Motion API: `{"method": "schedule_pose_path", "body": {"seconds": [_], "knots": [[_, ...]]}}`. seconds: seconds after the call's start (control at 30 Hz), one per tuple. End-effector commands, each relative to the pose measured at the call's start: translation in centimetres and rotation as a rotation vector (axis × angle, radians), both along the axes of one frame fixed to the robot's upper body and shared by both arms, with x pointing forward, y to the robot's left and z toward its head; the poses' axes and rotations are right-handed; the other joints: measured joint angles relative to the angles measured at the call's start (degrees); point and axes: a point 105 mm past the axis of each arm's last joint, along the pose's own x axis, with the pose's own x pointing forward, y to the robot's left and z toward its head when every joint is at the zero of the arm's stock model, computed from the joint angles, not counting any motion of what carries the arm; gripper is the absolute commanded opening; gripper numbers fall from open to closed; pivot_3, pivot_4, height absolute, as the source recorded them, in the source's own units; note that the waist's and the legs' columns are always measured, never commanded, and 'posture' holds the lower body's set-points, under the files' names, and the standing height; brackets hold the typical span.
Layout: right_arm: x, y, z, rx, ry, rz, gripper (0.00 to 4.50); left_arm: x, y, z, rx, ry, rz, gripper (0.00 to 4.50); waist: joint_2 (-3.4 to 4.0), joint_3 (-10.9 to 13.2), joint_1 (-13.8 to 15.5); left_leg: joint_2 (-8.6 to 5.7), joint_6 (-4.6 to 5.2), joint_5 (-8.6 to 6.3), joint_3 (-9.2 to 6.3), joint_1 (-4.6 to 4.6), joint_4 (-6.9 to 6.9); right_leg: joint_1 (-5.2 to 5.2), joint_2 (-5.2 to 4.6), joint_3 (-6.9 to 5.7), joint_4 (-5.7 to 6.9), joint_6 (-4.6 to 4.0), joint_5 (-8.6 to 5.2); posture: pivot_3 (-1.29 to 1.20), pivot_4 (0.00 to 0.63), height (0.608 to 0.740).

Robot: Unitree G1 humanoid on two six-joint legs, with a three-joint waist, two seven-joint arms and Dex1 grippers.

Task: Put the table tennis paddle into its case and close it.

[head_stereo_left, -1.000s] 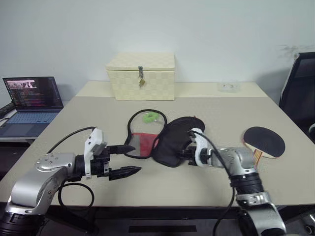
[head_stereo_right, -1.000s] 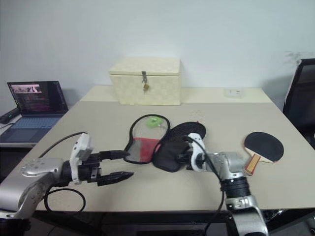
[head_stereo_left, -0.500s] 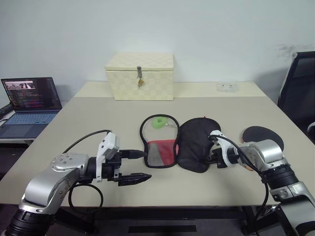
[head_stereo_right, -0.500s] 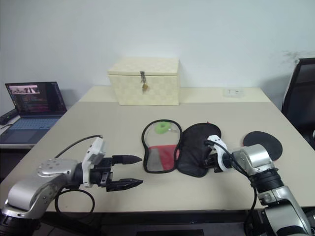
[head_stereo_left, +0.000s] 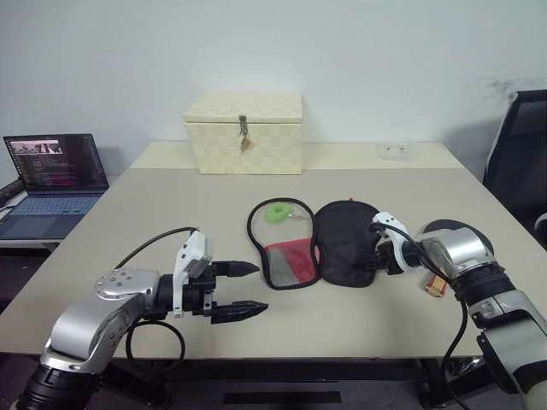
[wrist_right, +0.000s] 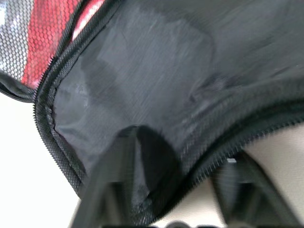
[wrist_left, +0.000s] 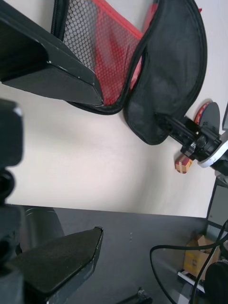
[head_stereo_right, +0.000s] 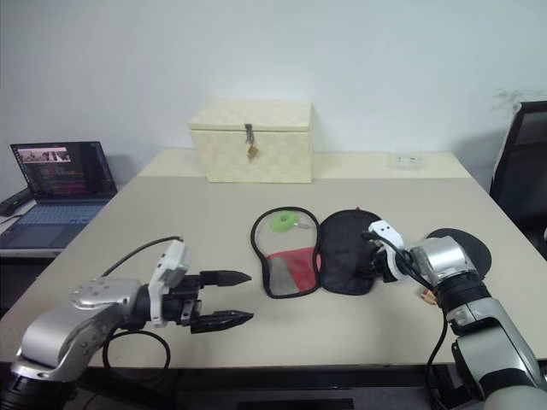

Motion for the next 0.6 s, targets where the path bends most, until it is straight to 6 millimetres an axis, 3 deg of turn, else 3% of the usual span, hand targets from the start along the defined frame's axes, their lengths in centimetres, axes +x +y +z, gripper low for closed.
{"method": "schedule_pose_path", "body": {"seconds": [0.03,0.1,0.27,0.4,0.6], "knots": [[0.9,-2.7,4.0,-0.01,-0.162,-0.08,3.81,-0.2,-0.6,0.9,-0.001,-0.055,-0.03,4.44,0.01,0.01,0.24,0.0,0.0,0.0,0.0,-0.01,0.01,-0.01,0.0,0.0,0.0,0.0,0.0,0.0,0.15,0.74],[0.5,-3.7,5.6,0.034,-0.198,-0.14,4.47,-0.1,-0.7,1.0,-0.005,-0.059,-0.031,4.44,0.02,0.01,0.49,-0.02,0.0,0.0,0.0,-0.05,0.0,-0.04,-0.01,0.0,-0.02,0.0,0.0,0.0,0.15,0.74],[-1.7,-6.2,5.3,-0.01,-0.274,-0.313,4.47,-0.1,-1.2,1.1,-0.012,-0.059,-0.065,4.44,-0.03,-0.02,0.78,0.03,0.0,0.0,-0.14,-0.11,-0.02,-0.02,0.0,0.0,-0.07,-0.02,-0.01,0.0,0.15,0.74],[-3.2,-8.6,3.7,-0.065,-0.329,-0.648,4.47,0.6,-1.5,1.7,-0.012,-0.079,-0.088,4.44,0.0,-0.01,0.61,0.01,-0.07,0.05,-0.14,-0.12,0.04,-0.05,0.0,0.0,0.09,-0.02,-0.01,0.0,0.15,0.74],[-5.5,-9.0,2.3,-0.052,-0.362,-0.935,4.47,1.3,-1.7,2.0,-0.003,-0.092,-0.122,4.44,0.04,-0.01,0.59,-0.03,-0.24,0.2,-0.08,-0.04,0.03,-0.06,0.02,0.0,0.21,0.02,0.01,0.0,0.15,0.74]]}}
